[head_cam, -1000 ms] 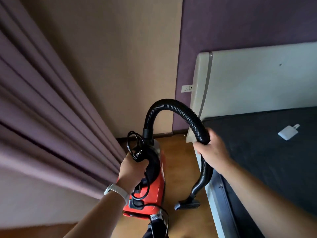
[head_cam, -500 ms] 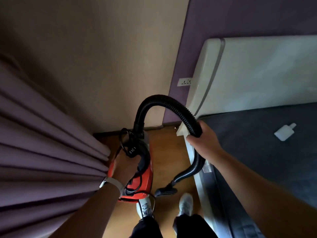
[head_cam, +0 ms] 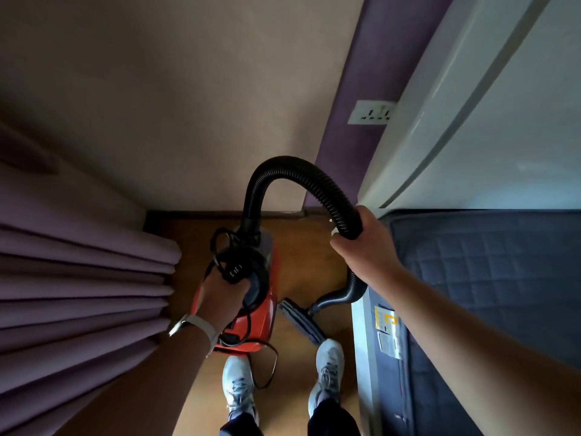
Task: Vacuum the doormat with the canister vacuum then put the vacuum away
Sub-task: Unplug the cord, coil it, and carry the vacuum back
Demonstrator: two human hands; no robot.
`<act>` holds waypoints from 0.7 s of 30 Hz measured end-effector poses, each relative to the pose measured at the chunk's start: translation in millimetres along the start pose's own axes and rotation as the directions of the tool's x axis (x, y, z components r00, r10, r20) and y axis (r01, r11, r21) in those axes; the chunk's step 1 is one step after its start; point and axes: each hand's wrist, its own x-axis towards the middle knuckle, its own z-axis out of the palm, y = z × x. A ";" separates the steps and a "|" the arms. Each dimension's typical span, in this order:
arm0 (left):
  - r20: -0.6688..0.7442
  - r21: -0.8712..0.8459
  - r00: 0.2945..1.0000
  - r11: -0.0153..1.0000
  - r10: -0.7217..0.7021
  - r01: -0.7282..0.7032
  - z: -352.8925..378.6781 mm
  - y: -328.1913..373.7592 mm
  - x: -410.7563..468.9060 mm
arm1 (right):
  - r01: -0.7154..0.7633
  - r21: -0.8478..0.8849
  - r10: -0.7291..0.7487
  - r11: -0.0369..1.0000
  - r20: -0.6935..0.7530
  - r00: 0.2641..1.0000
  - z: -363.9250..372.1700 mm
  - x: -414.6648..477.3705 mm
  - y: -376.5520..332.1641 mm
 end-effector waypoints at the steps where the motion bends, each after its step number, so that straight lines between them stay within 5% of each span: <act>1: -0.003 -0.002 1.000 1.000 -0.001 0.001 13.5 -5.2 12.7 | 0.003 -0.006 -0.003 1.000 0.001 1.000 4.2 14.2 11.6; 12: 0.016 -0.023 0.999 0.999 -0.030 0.031 143.6 -65.9 142.5 | 0.082 -0.150 -0.090 0.985 -0.043 0.995 52.3 137.6 138.2; 21: 0.041 0.013 0.998 0.999 0.038 -0.038 212.1 -98.6 226.5 | -0.143 0.034 0.147 0.989 -0.226 0.963 84.5 194.0 265.7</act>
